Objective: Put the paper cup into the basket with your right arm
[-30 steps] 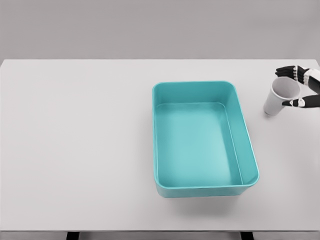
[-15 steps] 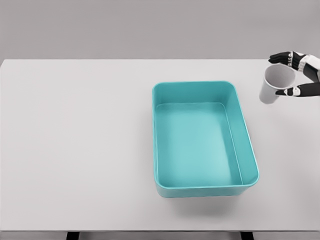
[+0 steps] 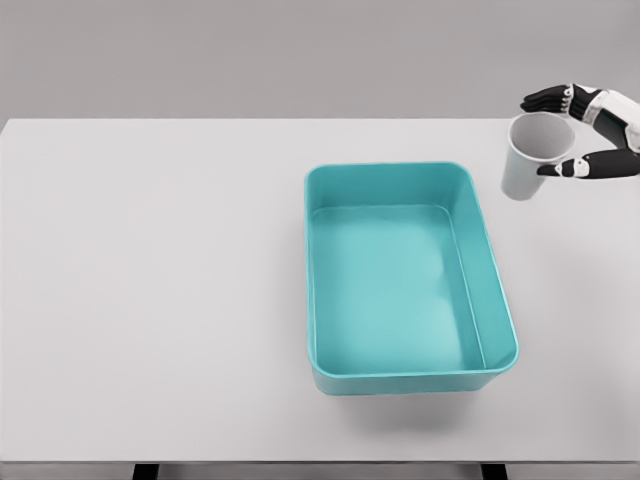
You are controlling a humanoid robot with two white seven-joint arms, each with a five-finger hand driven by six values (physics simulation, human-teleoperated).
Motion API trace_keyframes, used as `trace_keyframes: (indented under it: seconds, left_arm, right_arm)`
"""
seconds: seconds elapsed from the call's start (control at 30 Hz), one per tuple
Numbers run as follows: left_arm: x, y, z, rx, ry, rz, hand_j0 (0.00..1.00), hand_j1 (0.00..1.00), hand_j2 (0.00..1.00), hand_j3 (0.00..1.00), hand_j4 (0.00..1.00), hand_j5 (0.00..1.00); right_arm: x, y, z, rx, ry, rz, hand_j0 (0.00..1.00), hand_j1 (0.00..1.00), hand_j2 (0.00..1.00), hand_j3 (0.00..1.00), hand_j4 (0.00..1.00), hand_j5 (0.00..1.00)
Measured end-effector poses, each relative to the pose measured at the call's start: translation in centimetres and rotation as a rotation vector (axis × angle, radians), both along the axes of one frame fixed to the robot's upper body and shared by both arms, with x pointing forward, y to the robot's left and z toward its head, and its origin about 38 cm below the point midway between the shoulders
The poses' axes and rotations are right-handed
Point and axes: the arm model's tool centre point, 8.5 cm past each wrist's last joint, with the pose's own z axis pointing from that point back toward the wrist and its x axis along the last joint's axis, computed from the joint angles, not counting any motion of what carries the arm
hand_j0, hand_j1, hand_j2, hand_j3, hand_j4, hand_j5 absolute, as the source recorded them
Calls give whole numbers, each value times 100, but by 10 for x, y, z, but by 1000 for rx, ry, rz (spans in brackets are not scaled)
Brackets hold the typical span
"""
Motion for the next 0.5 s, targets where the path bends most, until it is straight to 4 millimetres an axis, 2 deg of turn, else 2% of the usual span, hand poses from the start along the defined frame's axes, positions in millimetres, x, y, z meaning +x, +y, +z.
trace_keyframes:
  seconds: [0.5]
  left_arm:
    - [0, 0, 0, 0, 0, 0, 100, 100, 100, 100, 100, 100]
  right_arm:
    - [-6, 33, 21, 8, -66, 104, 75, 75, 75, 75, 75, 75]
